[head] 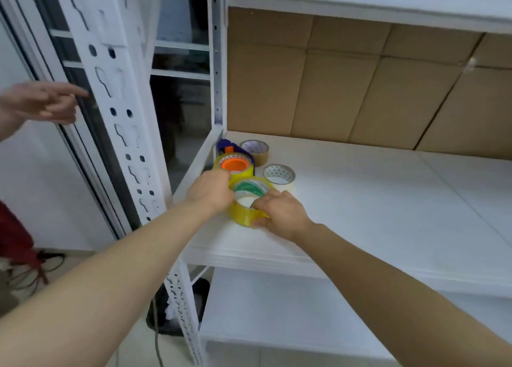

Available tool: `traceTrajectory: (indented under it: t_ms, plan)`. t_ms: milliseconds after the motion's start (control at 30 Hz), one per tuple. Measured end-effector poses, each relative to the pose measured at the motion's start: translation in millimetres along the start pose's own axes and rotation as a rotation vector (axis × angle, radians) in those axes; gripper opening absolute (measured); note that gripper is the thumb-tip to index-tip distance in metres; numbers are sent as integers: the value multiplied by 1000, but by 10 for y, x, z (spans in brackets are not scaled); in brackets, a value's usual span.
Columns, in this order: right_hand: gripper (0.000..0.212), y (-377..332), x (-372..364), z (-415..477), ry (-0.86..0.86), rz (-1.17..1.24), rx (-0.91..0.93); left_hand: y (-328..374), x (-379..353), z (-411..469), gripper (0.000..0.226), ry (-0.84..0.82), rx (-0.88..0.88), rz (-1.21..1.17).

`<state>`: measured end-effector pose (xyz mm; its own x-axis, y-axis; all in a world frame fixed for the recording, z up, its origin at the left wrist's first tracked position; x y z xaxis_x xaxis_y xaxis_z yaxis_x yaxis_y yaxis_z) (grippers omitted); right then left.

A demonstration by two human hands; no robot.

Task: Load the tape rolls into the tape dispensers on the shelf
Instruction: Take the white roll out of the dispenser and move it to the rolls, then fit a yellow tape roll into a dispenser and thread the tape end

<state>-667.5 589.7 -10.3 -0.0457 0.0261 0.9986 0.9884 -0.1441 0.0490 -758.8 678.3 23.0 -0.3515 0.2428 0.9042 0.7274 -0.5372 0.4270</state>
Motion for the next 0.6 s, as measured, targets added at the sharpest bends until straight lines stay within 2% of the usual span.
traceTrajectory:
  t_ms: [100,200,300,600]
  plan:
    - [41,406,108,-255,41,46,-149,200,-101,42,40,-25,-14,-2]
    - [40,807,182,-579,67,23,-245,556,-255,15,30,-56,-94,-10]
    - [38,1186,220,-950,103,24,-337,992,-372,-41,39,-48,-169,-17]
    - [35,2485,283,-2376,185,33,-527,2760,-989,-424,46,-94,-321,-17]
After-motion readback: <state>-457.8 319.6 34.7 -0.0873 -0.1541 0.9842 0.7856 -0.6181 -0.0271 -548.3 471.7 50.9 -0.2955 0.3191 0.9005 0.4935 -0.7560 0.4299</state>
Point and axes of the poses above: each hand's wrist, its own z-axis towards the middle knuckle, its own x-axis out of the back of the hand, y = z × x, the point moved 7 cm from there along z, towards the middle knuckle, and after that the axes turned 7 degrees about -z, right-handed, at the moved point
